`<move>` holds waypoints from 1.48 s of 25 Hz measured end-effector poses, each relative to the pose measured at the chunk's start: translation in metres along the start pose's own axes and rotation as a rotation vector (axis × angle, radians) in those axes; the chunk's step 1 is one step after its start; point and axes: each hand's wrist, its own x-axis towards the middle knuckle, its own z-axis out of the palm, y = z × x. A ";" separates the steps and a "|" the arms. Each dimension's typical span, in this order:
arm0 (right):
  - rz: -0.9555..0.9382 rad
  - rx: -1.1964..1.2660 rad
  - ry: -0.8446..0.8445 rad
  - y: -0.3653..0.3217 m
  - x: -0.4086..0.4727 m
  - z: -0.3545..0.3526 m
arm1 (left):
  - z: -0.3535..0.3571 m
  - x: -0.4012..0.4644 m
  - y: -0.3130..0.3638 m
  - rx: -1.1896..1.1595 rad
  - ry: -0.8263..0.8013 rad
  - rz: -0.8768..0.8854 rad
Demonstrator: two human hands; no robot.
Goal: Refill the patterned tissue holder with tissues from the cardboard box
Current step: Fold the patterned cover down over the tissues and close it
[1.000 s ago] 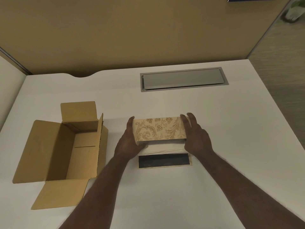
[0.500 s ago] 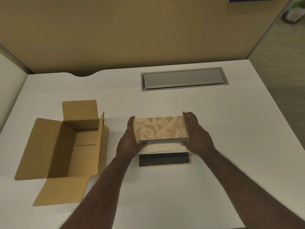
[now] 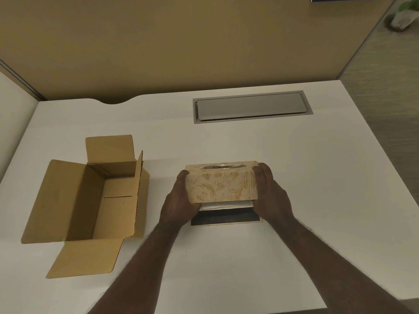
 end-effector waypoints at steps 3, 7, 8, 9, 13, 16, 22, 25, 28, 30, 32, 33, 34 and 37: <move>-0.005 0.014 -0.010 -0.003 -0.004 -0.001 | 0.001 -0.008 -0.002 -0.015 -0.041 0.077; -0.058 0.027 -0.001 -0.002 -0.009 -0.002 | 0.004 -0.012 -0.002 -0.040 -0.067 0.056; -0.064 0.032 0.003 -0.002 -0.009 -0.003 | 0.005 -0.012 -0.001 -0.037 -0.061 0.046; -0.068 0.037 0.005 -0.001 -0.009 -0.003 | 0.007 -0.011 0.000 -0.036 -0.046 0.029; -0.122 0.080 -0.002 0.004 -0.009 -0.003 | 0.012 -0.012 0.001 -0.025 0.016 0.009; -0.141 0.056 -0.054 0.010 -0.012 -0.003 | 0.013 -0.014 -0.001 -0.034 0.022 0.018; -0.148 0.023 0.051 0.009 -0.017 0.005 | 0.016 -0.024 -0.005 0.004 0.038 0.035; -0.129 -0.002 0.083 0.011 -0.027 0.015 | 0.020 -0.030 -0.009 0.029 0.061 0.041; -0.102 0.024 0.049 0.012 -0.037 0.024 | 0.026 -0.037 -0.013 0.018 0.081 0.032; -0.122 0.038 0.059 0.014 -0.042 0.027 | 0.031 -0.042 -0.017 0.010 0.083 0.041; -0.131 0.063 0.087 0.016 -0.047 0.029 | 0.035 -0.046 -0.021 0.010 0.075 0.061; -0.132 0.075 0.101 0.016 -0.048 0.029 | 0.037 -0.048 -0.023 0.007 0.067 0.071; -0.135 0.082 0.116 0.017 -0.051 0.030 | 0.039 -0.050 -0.025 -0.001 0.057 0.080; -0.151 0.097 0.163 0.017 -0.058 0.033 | 0.042 -0.056 -0.034 -0.024 0.047 0.092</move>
